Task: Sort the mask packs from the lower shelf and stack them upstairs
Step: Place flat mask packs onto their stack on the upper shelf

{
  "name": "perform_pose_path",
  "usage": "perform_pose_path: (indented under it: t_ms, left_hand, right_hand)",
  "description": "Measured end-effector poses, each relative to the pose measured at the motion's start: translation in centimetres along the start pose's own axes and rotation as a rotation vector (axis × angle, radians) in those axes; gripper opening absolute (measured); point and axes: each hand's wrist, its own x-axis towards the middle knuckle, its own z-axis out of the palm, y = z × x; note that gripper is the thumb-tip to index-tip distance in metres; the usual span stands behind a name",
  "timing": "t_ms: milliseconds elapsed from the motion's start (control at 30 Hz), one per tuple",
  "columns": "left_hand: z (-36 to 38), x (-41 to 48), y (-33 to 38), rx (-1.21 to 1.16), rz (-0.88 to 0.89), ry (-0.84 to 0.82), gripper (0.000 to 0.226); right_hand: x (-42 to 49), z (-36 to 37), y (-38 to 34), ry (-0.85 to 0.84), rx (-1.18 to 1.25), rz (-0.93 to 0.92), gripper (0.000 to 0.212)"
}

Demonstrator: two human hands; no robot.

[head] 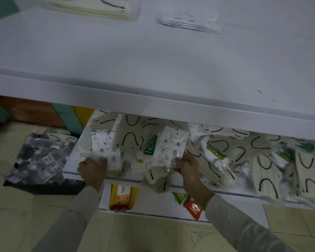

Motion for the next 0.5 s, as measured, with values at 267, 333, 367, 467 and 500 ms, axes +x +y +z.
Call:
perform_pose_path:
  t_ms: [267, 333, 367, 467, 500]
  left_hand:
    - [0.6, 2.0, -0.5, -0.167, -0.042, -0.064, 0.058]
    - [0.3, 1.7, -0.6, -0.240, -0.057, -0.043, 0.055]
    - [0.0, 1.8, -0.7, -0.263, -0.068, -0.044, 0.051]
    - [-1.0, 1.6, -1.0, -0.293, -0.084, -0.075, 0.030]
    - [-1.2, 1.5, -0.9, -0.304, -0.084, -0.063, 0.025]
  right_hand:
    - [-0.4, -0.2, 1.1, -0.058, 0.003, -0.017, 0.025]
    - [-0.3, 0.2, 1.4, -0.060, -0.016, 0.003, 0.027]
    - [-0.3, 0.3, 1.5, -0.061, -0.027, 0.005, 0.027]
    - [-0.8, 0.9, 1.5, -0.079, -0.043, -0.009, 0.026]
    - [-1.0, 1.2, 1.3, -0.090, -0.036, -0.015, 0.025]
